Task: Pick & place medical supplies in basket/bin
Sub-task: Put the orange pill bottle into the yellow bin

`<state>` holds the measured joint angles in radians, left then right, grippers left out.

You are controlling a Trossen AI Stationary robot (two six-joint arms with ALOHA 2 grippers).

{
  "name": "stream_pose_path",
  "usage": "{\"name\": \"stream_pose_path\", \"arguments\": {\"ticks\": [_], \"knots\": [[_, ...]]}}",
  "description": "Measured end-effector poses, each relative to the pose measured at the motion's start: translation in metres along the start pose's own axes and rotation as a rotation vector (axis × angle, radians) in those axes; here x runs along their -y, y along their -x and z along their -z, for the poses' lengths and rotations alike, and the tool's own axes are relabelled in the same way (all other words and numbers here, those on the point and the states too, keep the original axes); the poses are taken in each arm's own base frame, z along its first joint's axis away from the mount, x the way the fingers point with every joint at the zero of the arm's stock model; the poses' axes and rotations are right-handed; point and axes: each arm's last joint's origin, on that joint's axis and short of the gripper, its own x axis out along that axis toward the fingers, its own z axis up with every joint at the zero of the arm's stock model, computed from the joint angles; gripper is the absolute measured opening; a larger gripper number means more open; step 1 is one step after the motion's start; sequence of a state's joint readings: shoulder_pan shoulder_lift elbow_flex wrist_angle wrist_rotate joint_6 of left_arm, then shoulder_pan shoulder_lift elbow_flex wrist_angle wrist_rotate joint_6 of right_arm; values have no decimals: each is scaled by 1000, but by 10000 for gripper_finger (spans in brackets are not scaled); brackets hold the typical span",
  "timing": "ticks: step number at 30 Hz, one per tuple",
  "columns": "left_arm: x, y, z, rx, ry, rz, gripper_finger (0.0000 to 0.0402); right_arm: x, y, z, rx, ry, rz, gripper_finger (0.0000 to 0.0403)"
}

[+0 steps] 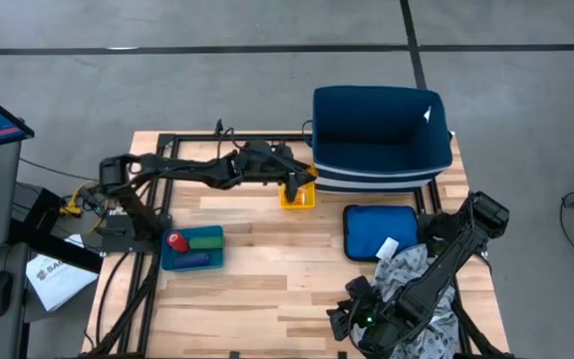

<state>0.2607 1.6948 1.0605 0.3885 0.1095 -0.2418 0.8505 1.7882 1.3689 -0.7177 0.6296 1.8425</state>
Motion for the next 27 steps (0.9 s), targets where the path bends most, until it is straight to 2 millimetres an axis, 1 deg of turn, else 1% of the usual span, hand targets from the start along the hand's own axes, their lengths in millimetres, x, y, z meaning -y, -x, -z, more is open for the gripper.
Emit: {"name": "stream_pose_path", "arguments": {"ticks": [4, 11, 15, 19, 23, 27], "knots": [[-3, -9, 12, 11, 104, -20, 170, 1, 1, 2, -1, -24, 2, 214], [-6, -2, 38, 40, 184, -86, 170, 2, 3, 3, 0, -27, 2, 214], [-9, 1, 44, 77, 204, -110, 171, 4, 3, 3, 8, -12, 21, 214], [-12, 3, 47, 98, 207, -138, 179, 5, 2, 2, 12, -8, 29, 214], [-14, 5, 58, 80, 226, -162, 188, 5, 2, 2, 13, -5, 34, 214], [-17, 1, 67, 96, 266, -160, 187, 6, 2, 1, 16, 1, 43, 214]]}}
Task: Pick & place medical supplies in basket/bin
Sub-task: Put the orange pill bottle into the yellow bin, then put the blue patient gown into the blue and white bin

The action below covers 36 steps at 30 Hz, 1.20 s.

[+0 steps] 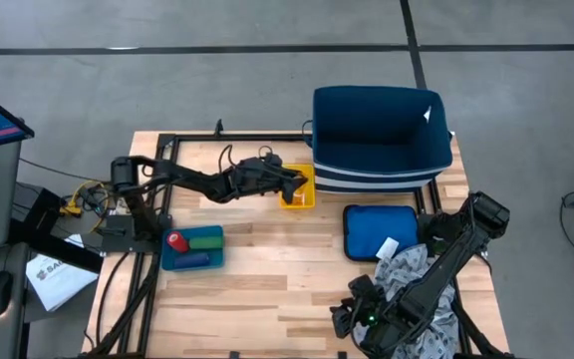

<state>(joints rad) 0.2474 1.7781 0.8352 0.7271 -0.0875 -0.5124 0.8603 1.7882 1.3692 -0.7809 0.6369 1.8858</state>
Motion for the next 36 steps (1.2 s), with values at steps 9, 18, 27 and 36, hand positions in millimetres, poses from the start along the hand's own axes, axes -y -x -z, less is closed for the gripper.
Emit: {"name": "stream_pose_path", "arguments": {"ticks": [9, 18, 27, 36], "knots": [[-3, -6, 7, -3, 25, 29, 196, 0, -1, -2, 3, -5, 3, 214], [-11, -6, 1, -2, 26, 42, 222, 0, -1, -2, 3, -7, 3, 214], [-2, 2, -15, 27, -26, 112, 245, 0, -1, -1, -3, -37, 1, 214], [21, 63, -32, -212, -387, 421, 192, 1, 4, 6, -18, -39, -6, 214]]}}
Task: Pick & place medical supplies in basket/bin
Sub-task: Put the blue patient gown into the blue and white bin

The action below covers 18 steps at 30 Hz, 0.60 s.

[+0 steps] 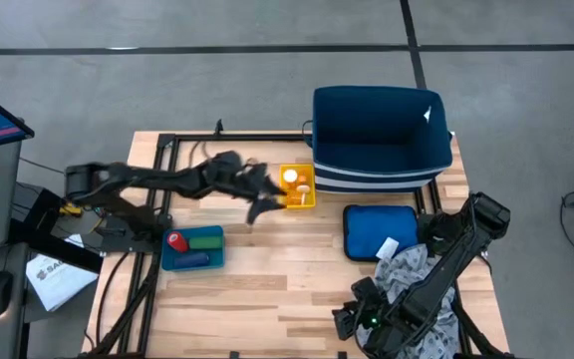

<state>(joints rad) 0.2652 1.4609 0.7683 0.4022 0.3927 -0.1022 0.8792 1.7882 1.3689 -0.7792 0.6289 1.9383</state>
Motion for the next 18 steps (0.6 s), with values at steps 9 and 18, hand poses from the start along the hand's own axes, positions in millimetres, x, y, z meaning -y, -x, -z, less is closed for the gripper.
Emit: {"name": "stream_pose_path", "arguments": {"ticks": [9, 18], "knots": [[44, 72, 58, 177, 12, -38, 115, 0, 0, 0, 0, 7, 1, 214], [76, 111, 78, 314, -28, -26, 75, -2, 0, 1, -15, -13, -20, 214]]}}
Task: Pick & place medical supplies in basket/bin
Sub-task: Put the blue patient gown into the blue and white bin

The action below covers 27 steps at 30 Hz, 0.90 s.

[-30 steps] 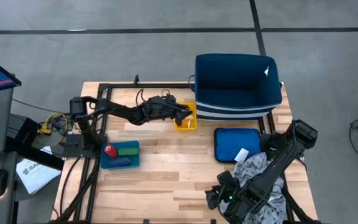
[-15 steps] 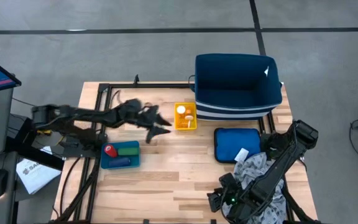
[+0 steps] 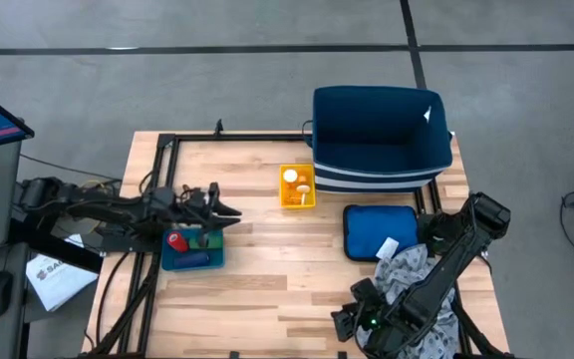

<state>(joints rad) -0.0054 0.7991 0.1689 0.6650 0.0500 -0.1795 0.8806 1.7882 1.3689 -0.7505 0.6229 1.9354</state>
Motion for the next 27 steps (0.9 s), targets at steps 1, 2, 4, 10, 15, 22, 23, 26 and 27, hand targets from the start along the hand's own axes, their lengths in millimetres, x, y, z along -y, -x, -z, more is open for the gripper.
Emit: {"name": "stream_pose_path", "arguments": {"ticks": [1, 2, 4, 10, 15, 22, 23, 26, 27], "knots": [[2, 4, 2, 8, 0, 1, 72, 0, 0, 0, -2, -3, -2, 214], [4, 7, 5, 15, 0, 6, 69, -1, 0, 0, -3, -6, -5, 214], [7, 14, 11, 35, 0, 17, 63, -1, 0, 1, -12, -9, -6, 214], [9, 30, 30, 28, 3, 33, 49, -4, 0, 2, -34, -29, -28, 214], [8, 33, 33, -15, -72, 28, 41, -7, 0, 3, -46, -52, -58, 214], [8, 40, 33, -39, -98, 29, 24, -10, 1, 4, -54, -65, -82, 214], [7, 41, 34, -51, -99, 28, 21, -10, 0, 4, -54, -61, -85, 214], [8, 44, 34, -58, -100, 58, 12, -11, 1, 4, -57, -55, -93, 214], [8, 44, 34, -51, -100, 68, 9, -11, 1, 4, -57, -55, -93, 214]]}}
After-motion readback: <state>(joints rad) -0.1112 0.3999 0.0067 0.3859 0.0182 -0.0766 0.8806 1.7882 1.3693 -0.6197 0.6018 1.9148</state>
